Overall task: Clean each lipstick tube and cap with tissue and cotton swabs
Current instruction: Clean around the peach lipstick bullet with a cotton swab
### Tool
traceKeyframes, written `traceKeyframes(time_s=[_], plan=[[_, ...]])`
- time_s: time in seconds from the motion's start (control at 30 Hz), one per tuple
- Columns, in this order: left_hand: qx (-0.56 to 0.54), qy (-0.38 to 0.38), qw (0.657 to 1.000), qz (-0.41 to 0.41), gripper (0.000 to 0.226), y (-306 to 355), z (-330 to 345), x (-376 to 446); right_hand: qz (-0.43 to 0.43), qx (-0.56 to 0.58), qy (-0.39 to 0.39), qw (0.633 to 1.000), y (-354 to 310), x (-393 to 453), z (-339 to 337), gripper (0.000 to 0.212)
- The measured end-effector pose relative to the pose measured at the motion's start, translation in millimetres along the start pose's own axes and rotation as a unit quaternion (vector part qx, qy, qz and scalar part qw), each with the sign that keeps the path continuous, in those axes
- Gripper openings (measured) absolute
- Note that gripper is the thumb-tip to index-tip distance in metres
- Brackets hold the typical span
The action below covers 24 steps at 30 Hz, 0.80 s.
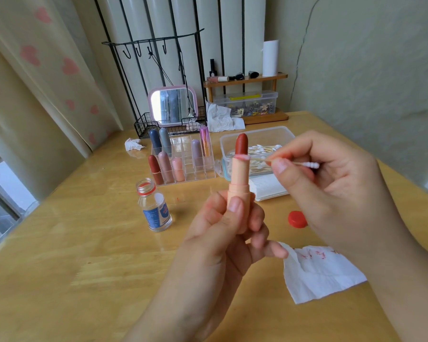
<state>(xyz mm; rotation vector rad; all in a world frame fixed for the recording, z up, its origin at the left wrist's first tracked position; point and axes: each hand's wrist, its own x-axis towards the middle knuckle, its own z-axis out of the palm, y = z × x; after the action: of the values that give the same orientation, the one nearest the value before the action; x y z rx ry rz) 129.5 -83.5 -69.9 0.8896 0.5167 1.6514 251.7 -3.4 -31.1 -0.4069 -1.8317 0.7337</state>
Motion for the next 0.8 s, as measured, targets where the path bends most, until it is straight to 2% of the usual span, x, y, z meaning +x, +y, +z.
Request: traceKeyframes(time_s=[0.17,0.3,0.5,0.63,0.8], plan=[[-0.009,-0.014,1.0,-0.01,0.025,-1.6,-2.1,1.0,0.032,0.019,-0.03,0.999,2.1,-2.0,-0.5,0.01],[-0.034,-0.032,0.999,-0.019,0.028,-1.7,-3.8,2.4,0.008,0.023,-0.008,1.0,1.5,1.6,0.7,0.009],[-0.067,-0.045,0.996,-0.033,0.03,0.4,-1.9,0.1,0.019,0.039,-0.038,0.998,2.5,-1.1,-0.4,0.012],[-0.05,-0.041,0.998,-0.022,0.034,1.7,-1.7,0.4,0.008,0.03,-0.009,0.999,3.9,0.7,1.1,0.007],[-0.014,-0.03,0.999,-0.012,0.028,0.1,-1.9,1.5,0.008,-0.007,-0.035,0.999,-0.5,-2.1,1.0,0.011]])
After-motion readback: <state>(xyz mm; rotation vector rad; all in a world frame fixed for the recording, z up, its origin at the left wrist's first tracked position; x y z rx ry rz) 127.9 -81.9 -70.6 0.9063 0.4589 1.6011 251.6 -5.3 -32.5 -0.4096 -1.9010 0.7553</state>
